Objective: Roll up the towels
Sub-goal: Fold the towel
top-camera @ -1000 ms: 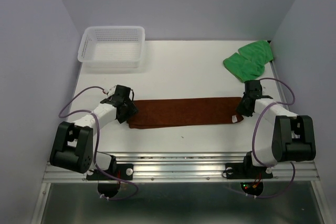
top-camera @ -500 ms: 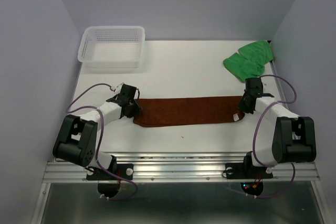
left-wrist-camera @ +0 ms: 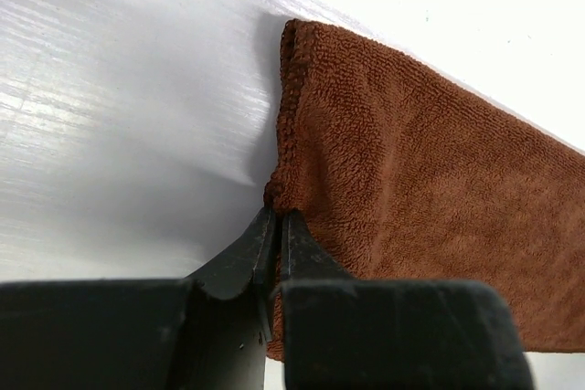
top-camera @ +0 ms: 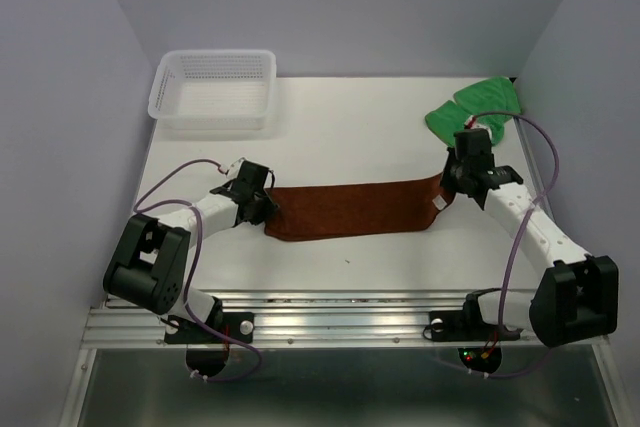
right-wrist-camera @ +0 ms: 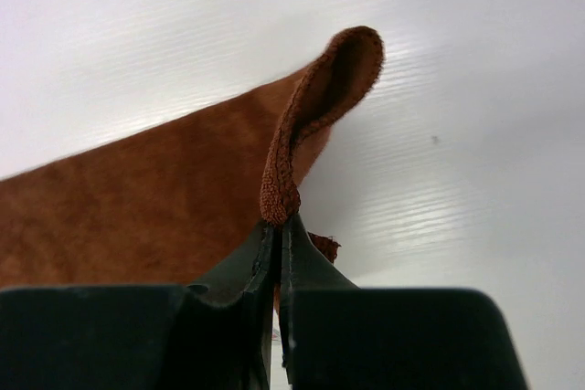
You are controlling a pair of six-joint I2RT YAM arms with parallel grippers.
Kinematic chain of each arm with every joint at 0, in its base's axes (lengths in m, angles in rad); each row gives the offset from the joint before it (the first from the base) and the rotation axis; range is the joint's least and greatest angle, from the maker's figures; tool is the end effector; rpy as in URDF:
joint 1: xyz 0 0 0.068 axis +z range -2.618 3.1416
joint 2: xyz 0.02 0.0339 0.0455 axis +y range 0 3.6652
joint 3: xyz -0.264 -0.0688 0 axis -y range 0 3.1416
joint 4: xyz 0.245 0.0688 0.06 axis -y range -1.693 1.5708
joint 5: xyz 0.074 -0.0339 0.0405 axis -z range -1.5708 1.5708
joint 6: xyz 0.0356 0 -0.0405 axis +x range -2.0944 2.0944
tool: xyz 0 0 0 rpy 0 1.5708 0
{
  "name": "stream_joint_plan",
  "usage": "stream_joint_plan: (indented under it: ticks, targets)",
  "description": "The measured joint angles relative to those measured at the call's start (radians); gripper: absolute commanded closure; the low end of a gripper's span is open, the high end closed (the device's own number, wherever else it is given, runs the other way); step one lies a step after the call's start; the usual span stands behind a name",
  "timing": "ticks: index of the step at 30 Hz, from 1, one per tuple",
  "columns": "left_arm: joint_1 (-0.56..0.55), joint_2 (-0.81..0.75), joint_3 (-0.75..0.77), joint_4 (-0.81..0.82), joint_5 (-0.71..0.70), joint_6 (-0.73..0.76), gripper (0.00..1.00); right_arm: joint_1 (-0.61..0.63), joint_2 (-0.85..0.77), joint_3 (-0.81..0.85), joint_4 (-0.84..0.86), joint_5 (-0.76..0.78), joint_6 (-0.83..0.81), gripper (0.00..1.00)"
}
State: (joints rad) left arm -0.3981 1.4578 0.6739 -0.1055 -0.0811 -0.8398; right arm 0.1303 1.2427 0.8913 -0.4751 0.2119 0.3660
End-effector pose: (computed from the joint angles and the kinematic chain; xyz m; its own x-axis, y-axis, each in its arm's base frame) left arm 0.2547 -0.1040 0.1603 -0.7306 -0.4977 -0.4674 -0.3065 0.8508 -0.4269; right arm 0.2581 0.0263 0.2554 -0.6759 0.2643 -0.6879 0.2743 0.9566 0.0980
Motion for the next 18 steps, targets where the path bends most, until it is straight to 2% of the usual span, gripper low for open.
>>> stream_joint_plan:
  ticks: [6, 18]
  targets:
    - [-0.002, -0.004, 0.003, -0.022, -0.005, -0.016, 1.0, 0.212, 0.014, 0.092, -0.047, 0.072, 0.014, 0.99]
    - [-0.002, -0.036, -0.003, -0.089, -0.016, -0.015, 1.0, 0.488, 0.146, 0.21, -0.049, 0.143, 0.079, 0.99]
